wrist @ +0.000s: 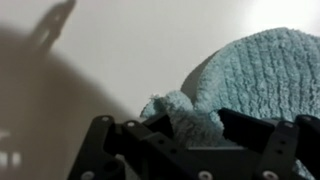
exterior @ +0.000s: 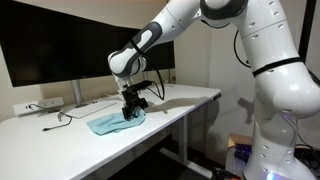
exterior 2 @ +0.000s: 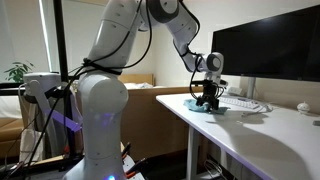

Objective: Wipe the desk with the white towel

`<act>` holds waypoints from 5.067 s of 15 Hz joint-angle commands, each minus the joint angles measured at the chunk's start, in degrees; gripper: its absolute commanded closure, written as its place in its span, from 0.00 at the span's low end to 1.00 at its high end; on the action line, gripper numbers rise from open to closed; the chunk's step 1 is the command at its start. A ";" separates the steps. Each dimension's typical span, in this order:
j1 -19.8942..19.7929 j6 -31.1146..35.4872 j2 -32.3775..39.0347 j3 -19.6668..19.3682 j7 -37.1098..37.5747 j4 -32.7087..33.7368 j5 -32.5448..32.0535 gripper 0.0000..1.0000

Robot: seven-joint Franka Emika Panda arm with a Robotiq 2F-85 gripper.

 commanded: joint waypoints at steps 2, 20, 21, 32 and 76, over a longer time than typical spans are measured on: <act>0.32 0.57 -0.67 0.55 -0.52 -0.23 0.41 0.89; 12.11 6.45 -1.65 5.86 13.44 -2.80 -1.60 0.93; 13.04 6.81 -1.64 6.35 14.49 -3.02 -1.58 0.92; 16.31 5.70 1.73 5.34 26.60 1.05 -3.69 0.93; -21.74 5.91 -14.46 -21.18 27.81 -15.61 -7.87 0.93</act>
